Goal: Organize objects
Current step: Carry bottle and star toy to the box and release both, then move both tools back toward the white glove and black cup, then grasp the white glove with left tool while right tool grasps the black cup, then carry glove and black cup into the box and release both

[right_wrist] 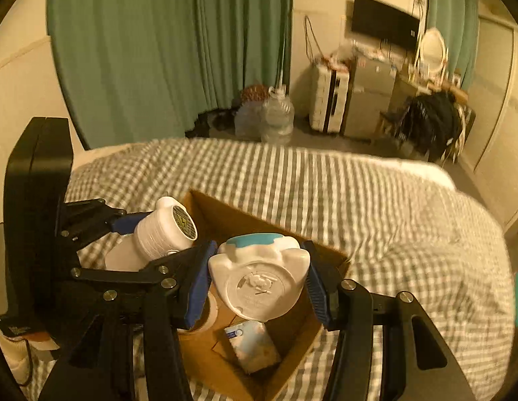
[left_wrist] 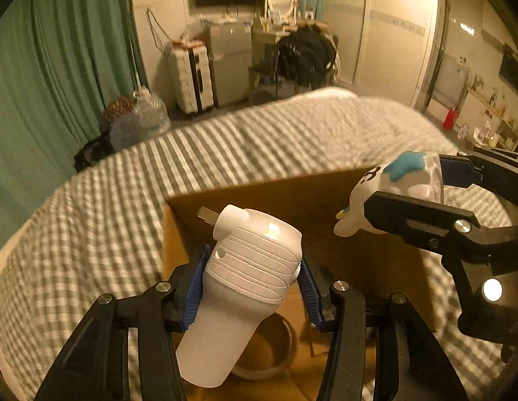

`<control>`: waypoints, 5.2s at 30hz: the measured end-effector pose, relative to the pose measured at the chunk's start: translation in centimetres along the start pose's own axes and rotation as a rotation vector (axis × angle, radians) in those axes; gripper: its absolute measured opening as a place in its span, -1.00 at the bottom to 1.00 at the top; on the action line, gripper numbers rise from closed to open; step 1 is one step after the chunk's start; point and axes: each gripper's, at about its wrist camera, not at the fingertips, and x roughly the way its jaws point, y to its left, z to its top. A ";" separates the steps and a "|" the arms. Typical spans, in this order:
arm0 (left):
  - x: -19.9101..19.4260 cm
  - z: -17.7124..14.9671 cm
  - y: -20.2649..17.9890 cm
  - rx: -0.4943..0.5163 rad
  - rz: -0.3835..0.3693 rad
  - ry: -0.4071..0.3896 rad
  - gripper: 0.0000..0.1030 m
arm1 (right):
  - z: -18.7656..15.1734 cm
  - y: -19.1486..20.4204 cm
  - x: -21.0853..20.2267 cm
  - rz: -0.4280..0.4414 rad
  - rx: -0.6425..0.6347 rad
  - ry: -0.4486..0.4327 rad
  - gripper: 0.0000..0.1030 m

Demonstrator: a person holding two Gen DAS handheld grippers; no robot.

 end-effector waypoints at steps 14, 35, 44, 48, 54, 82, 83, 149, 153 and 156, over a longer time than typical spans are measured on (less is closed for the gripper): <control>-5.0 0.9 -0.5 -0.033 0.091 -0.044 0.73 | -1.0 -3.3 -2.7 -0.013 0.137 -0.095 0.58; -28.5 -10.9 -1.0 -0.073 0.246 -0.252 0.94 | -9.0 9.3 -27.8 -0.079 -0.138 -0.208 0.70; -22.2 -22.2 -1.1 -0.187 0.211 -0.161 0.94 | -21.3 12.9 -18.1 -0.075 -0.175 0.001 0.70; -19.1 -25.0 -0.9 -0.272 0.192 -0.127 0.94 | -25.3 13.7 -13.4 -0.076 -0.163 0.113 0.70; -15.0 -27.0 -2.4 -0.235 0.187 -0.030 0.94 | -28.2 14.1 -8.4 -0.046 -0.141 0.224 0.65; -5.7 -23.9 -11.1 -0.072 -0.038 0.136 0.71 | -24.4 7.6 -13.0 -0.124 -0.053 0.071 -0.11; -5.0 -23.7 -10.9 -0.087 -0.069 0.155 0.59 | -24.3 7.4 -12.9 -0.120 -0.049 0.069 -0.11; -1.0 -1.2 -0.2 -0.056 0.143 -0.117 0.18 | -1.3 -0.4 1.1 0.012 0.032 -0.057 -0.12; 0.8 -1.8 -0.3 -0.045 0.147 -0.100 0.19 | -2.6 -1.2 3.6 0.035 0.031 -0.012 -0.12; 1.2 -1.6 -0.6 -0.021 0.157 -0.099 0.24 | -3.4 -1.6 4.2 0.053 0.045 0.006 -0.11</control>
